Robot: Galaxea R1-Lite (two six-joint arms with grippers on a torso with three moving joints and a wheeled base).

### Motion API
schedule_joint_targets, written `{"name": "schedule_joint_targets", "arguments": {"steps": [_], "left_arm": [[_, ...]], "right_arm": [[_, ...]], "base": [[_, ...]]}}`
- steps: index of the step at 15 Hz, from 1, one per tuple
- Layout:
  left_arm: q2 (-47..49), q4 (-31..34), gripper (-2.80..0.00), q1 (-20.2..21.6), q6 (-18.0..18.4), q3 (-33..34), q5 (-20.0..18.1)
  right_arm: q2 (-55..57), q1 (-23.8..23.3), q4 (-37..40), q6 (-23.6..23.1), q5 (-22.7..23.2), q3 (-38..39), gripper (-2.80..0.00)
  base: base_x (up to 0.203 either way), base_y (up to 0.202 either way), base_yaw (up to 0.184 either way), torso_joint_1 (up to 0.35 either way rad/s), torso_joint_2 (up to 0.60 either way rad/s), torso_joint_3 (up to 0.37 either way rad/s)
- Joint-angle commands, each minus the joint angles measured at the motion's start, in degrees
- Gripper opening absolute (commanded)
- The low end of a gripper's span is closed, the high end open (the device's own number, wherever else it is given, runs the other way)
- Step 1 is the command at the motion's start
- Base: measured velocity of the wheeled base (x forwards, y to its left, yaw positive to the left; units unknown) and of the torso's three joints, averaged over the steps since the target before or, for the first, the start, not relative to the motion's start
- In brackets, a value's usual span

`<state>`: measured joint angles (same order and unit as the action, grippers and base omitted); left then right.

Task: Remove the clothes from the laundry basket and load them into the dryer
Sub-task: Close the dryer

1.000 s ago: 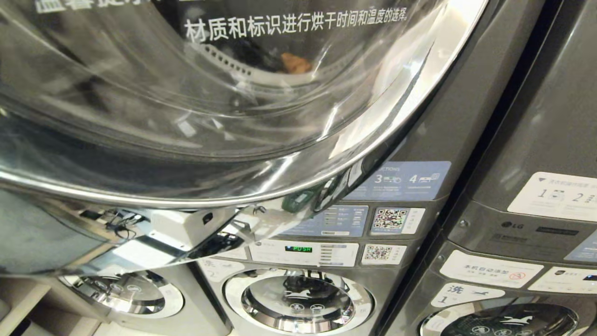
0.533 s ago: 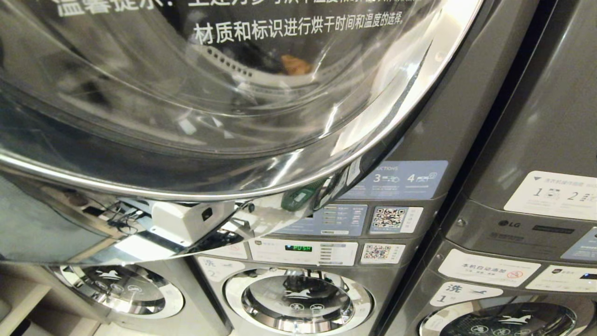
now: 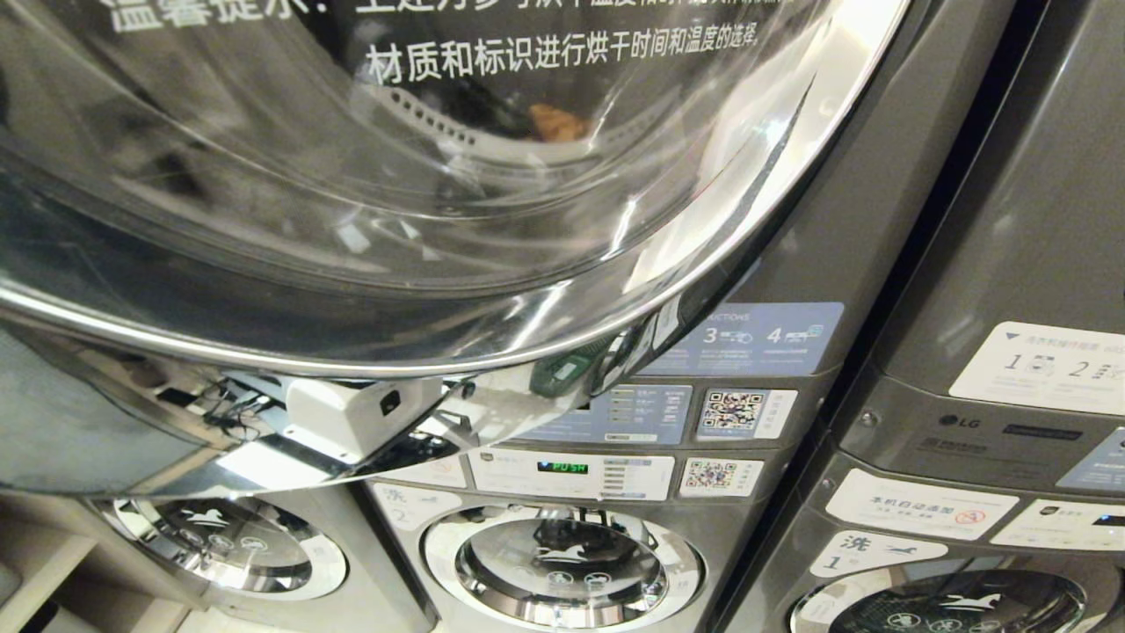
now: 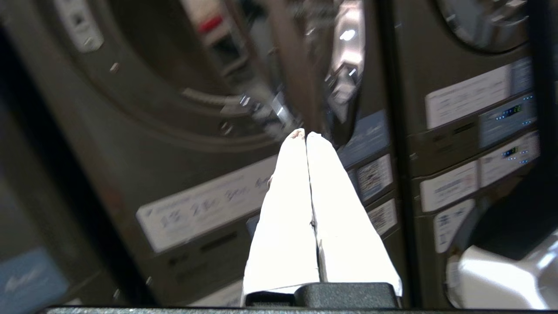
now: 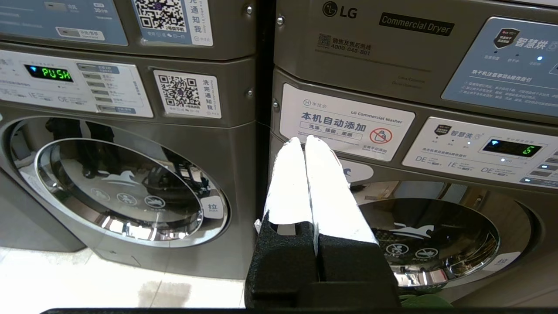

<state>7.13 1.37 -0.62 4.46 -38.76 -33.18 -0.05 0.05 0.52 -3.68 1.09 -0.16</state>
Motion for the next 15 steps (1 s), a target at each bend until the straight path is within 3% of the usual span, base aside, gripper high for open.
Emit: {"name": "schedule_joint_targets", "arguments": {"steps": [1, 4, 6, 10, 15], "left_arm": [[10.8, 0.0, -2.8, -0.4, -1.6, -7.8, -2.8], [24.7, -0.2, -2.8, -1.8, -6.6, -23.8, -6.8], [30.9, -0.1, -2.8, -3.5, -9.2, -30.5, -9.6], [35.2, 0.2, -2.8, -9.5, -10.3, -34.0, -10.8], [40.3, -0.5, -2.8, -9.8, -9.6, -36.4, -12.0]], "right_arm": [[0.0, 0.0, 0.0, -0.1, 0.2, 0.0, -2.8], [0.0, 0.0, 0.1, -0.1, 0.2, 0.0, -2.8], [0.0, 0.0, 0.1, -0.7, 0.3, 0.0, -2.8], [0.0, 0.0, 0.1, -0.7, 0.4, 0.0, -2.8], [0.0, 0.0, 0.1, -0.7, 0.4, 0.0, -2.8]], "base": [[0.0, 0.0, 0.0, 0.0, 0.0, 0.0], [0.0, 0.0, 0.0, 0.0, 0.0, 0.0], [0.0, 0.0, 0.0, 0.0, 0.0, 0.0], [0.0, 0.0, 0.0, 0.0, 0.0, 0.0], [0.0, 0.0, 0.0, 0.0, 0.0, 0.0]]}}
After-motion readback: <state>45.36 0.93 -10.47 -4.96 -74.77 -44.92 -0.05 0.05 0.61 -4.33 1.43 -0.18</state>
